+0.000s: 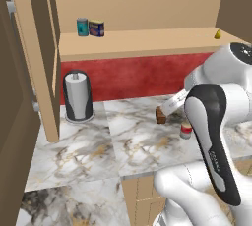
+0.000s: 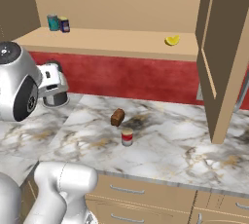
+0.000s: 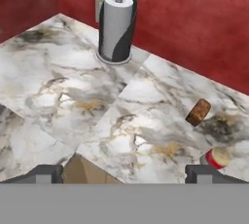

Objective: Pick the cans from the counter and place them in their designated side in the cabinet.

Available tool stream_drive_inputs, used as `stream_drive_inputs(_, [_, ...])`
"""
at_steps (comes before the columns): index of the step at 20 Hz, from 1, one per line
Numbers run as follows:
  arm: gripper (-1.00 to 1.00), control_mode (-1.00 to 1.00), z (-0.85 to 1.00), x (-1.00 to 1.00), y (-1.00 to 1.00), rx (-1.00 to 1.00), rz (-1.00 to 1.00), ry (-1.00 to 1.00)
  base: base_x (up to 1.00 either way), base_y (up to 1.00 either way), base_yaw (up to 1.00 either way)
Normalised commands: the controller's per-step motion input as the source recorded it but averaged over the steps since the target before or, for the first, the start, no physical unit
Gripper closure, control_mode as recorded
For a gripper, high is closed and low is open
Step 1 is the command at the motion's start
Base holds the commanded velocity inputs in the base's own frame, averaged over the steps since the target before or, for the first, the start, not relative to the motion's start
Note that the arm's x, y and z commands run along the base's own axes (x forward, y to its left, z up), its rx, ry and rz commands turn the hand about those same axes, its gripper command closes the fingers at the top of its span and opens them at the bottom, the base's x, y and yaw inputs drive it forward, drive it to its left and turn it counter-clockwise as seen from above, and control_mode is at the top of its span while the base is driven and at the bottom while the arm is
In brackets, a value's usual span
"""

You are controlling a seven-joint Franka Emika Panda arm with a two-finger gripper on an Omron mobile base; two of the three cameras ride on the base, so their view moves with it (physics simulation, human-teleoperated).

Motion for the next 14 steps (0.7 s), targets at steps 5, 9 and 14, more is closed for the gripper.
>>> stream_drive_inputs(5, [-1.00, -1.00, -0.28, 0.19, -0.23, 0.00, -0.32, 0.01, 0.00, 0.00, 0.00])
stream_drive_inputs(9, [-1.00, -1.00, -0.11, 0.28, -0.47, 0.00, -0.35, 0.08, 0.00, 0.00, 0.00])
stream_drive_inputs(14, [-1.00, -1.00, -0.15, 0.32, -0.40, 0.00, -0.28, 0.17, 0.00, 0.00, 0.00])
